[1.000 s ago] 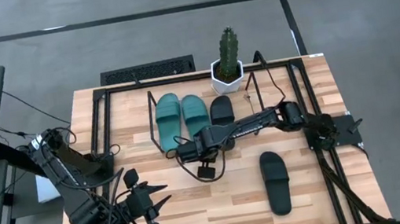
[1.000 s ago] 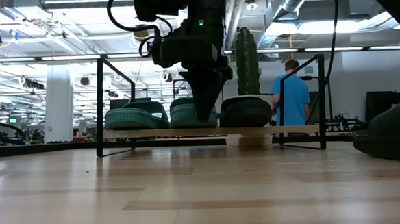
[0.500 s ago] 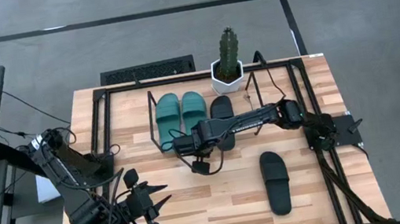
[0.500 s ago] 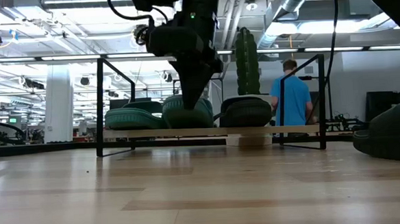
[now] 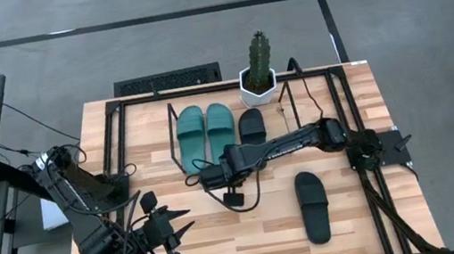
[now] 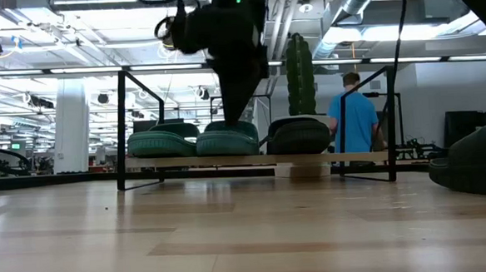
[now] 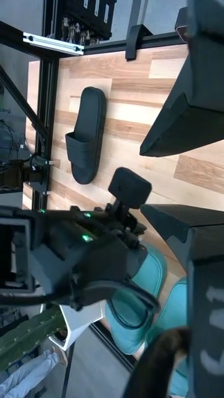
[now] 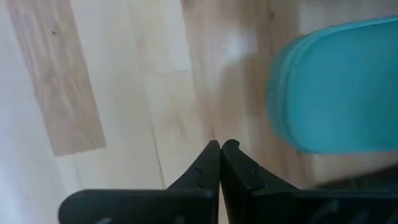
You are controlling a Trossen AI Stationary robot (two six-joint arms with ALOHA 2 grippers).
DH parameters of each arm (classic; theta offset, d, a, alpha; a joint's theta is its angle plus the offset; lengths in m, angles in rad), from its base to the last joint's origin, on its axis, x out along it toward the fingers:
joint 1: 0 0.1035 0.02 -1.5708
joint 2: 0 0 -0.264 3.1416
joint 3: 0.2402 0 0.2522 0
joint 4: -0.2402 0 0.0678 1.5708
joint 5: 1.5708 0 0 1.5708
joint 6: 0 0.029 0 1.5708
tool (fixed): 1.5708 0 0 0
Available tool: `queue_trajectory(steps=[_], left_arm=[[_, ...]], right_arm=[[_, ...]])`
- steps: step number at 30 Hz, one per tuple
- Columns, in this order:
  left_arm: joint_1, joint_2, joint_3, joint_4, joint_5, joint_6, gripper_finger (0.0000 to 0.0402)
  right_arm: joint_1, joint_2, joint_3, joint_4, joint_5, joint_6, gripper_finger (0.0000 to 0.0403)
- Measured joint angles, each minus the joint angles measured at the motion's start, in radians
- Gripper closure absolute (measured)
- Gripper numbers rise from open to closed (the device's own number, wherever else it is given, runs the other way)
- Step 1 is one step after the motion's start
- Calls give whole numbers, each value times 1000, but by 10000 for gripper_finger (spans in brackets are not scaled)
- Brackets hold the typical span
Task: Pick and place slides into the shelf
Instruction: Adjust the right light blue slipper on the shelf
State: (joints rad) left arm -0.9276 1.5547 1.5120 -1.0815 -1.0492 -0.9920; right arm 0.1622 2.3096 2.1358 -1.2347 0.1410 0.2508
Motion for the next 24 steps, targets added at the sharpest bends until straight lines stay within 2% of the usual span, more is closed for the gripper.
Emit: queue_trajectory(steps=[6, 10, 12, 19, 24], left_arm=[[0, -7, -1, -6, -2, 24, 278], [0, -49, -1, -9, -2, 62, 278], [0, -76, -1, -22, -2, 69, 278], [-1, -187, -1, -128, -9, 69, 278], [30, -253, -1, -202, -50, 69, 278]], right_arm=[[-21, 0, 122, -115, 181, -16, 403], [-81, -3, 223, -149, 232, 11, 403], [-117, -33, 202, -104, 228, 54, 403], [-240, -69, 221, -138, 221, 200, 403], [-320, -69, 218, -155, 97, 217, 403]])
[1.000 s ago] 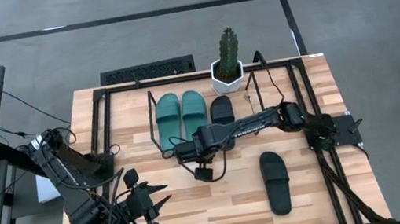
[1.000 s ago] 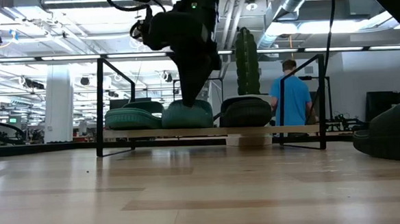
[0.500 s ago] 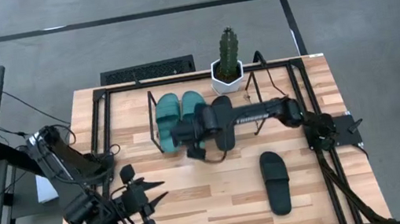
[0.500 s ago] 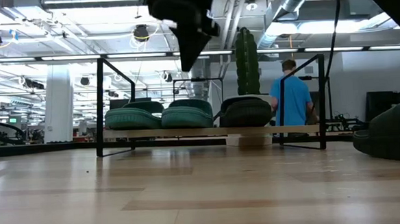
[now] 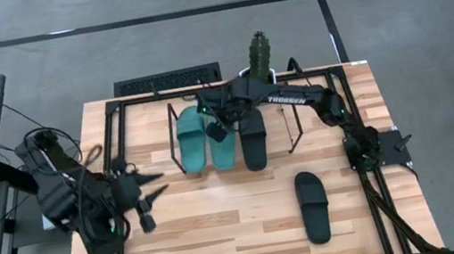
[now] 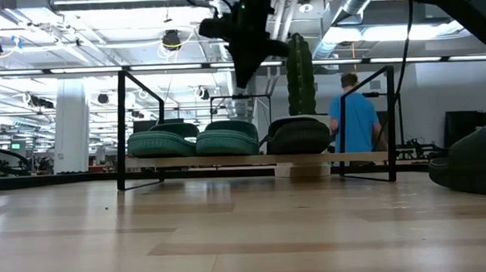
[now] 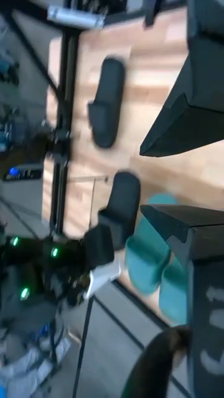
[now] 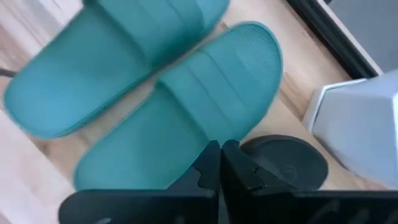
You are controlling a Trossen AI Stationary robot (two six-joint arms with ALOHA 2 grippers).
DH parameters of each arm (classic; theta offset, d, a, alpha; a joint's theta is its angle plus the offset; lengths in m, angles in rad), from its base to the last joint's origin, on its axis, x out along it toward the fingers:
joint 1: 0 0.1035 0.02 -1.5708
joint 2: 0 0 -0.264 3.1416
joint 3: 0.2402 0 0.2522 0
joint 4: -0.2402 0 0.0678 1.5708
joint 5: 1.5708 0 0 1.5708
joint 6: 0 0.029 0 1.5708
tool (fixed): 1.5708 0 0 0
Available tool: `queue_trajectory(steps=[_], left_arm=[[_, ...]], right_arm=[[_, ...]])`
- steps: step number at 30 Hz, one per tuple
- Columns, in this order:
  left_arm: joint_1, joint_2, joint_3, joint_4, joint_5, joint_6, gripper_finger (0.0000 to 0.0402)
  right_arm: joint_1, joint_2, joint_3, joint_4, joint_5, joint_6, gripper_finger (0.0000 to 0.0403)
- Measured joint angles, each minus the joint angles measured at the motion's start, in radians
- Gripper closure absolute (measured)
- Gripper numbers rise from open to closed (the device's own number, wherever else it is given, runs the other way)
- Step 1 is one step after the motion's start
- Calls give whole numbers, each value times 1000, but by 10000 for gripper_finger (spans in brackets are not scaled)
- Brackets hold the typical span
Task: Pick and place slides into the shelf
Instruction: Adjust the right light blue slipper on the shelf
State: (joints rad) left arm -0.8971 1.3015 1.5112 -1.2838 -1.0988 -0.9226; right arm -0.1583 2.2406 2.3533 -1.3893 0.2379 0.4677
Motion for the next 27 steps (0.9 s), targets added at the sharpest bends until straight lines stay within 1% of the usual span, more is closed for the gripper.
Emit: queue_trajectory(steps=[2, 8, 12, 16, 20, 24, 27], left_arm=[[28, -25, 0, -13, -14, 10, 278], [170, -76, 0, 0, -12, 141, 278], [283, -93, 0, 0, 24, 232, 278], [378, -94, 0, -1, 50, 289, 278], [436, -94, 0, -1, 108, 345, 278], [467, -101, 0, -1, 156, 401, 278], [477, -122, 0, -3, 161, 436, 278]], right_arm=[[-28, 2, -2, -9, -23, -9, 403], [-101, 5, -3, -68, -53, -55, 403], [-150, 5, -3, -140, -57, -127, 403], [-182, 5, -3, -152, -54, -194, 403], [-194, 5, -7, -155, -55, -261, 403], [-188, 6, -66, -142, -82, -307, 403], [-174, 6, -124, -111, -83, -327, 403]])
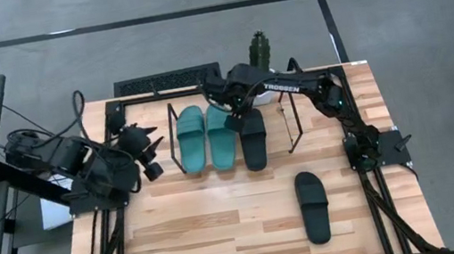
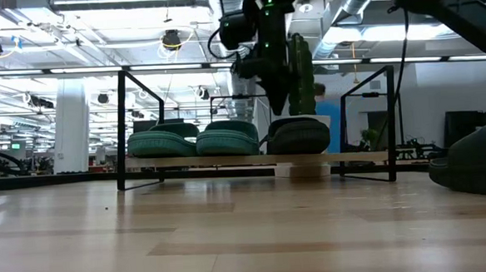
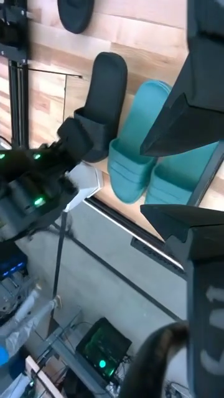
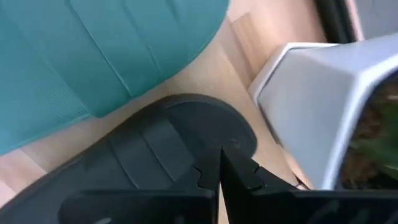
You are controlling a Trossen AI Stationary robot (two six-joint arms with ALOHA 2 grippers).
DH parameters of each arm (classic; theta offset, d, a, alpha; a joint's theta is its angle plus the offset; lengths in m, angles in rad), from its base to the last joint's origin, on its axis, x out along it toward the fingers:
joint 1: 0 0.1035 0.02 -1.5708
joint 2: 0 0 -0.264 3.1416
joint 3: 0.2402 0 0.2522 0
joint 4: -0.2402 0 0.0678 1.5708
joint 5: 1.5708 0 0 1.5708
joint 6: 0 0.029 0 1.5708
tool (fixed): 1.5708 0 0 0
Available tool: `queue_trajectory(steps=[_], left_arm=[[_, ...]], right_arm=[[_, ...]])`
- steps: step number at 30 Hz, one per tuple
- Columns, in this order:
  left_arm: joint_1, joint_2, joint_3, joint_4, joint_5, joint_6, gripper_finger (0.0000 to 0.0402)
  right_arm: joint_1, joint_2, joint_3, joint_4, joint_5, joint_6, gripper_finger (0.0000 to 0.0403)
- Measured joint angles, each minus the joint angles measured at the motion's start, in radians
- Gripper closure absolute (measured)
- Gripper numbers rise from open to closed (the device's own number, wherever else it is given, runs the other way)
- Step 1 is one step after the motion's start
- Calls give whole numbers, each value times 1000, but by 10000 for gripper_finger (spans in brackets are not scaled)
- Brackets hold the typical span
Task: Pick and place slides into the shelf
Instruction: Adjust the right light blue slipper on the shelf
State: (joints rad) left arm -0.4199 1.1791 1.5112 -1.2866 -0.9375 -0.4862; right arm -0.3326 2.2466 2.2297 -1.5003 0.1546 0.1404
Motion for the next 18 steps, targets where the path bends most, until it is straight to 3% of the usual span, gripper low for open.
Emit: queue_trajectory(steps=[18], left_arm=[[24, -149, 0, -7, 41, 77, 278]], right_arm=[[43, 0, -48, 142, -25, 1, 403]])
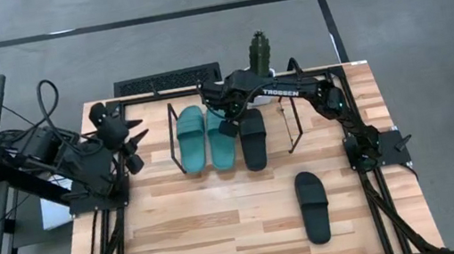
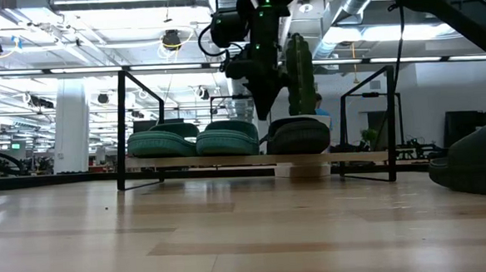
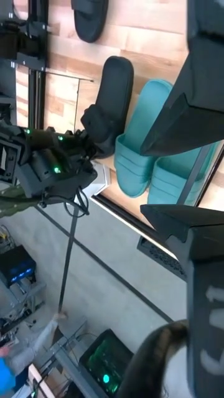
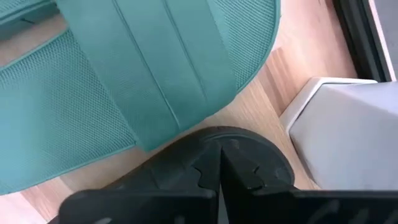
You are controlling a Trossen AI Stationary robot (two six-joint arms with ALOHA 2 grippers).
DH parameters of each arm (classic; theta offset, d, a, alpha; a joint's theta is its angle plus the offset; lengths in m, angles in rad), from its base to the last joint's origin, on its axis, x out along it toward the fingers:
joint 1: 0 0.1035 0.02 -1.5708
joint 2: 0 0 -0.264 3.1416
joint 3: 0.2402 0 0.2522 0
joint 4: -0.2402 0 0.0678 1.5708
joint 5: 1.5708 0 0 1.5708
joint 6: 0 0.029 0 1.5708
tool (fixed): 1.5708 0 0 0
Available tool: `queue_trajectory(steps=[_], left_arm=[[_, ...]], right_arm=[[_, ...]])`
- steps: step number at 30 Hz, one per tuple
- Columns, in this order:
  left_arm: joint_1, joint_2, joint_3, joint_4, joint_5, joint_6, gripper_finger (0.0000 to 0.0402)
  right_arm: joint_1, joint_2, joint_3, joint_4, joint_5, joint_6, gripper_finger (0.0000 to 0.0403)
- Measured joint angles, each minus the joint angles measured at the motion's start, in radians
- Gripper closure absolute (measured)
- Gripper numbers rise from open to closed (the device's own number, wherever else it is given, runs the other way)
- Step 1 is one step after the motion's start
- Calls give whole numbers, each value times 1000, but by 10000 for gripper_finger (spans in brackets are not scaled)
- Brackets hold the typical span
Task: Pick and place slides into the shelf
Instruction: Adjust the right light blue slipper on the shelf
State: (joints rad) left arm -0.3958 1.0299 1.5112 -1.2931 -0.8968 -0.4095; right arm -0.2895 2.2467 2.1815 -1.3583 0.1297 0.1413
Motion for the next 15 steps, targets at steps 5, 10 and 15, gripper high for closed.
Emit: queue_trajectory(steps=[5, 10, 15], left_arm=[[-1, 1, 0, -16, 17, 0, 278], [-1, 1, 0, -18, 28, 0, 278], [-1, 1, 0, -19, 33, 0, 278]], right_arm=[[-6, 0, 0, -1, 0, 9, 403], [-6, 0, 0, 1, 0, 28, 403], [-6, 27, 3, 3, -6, 64, 403]])
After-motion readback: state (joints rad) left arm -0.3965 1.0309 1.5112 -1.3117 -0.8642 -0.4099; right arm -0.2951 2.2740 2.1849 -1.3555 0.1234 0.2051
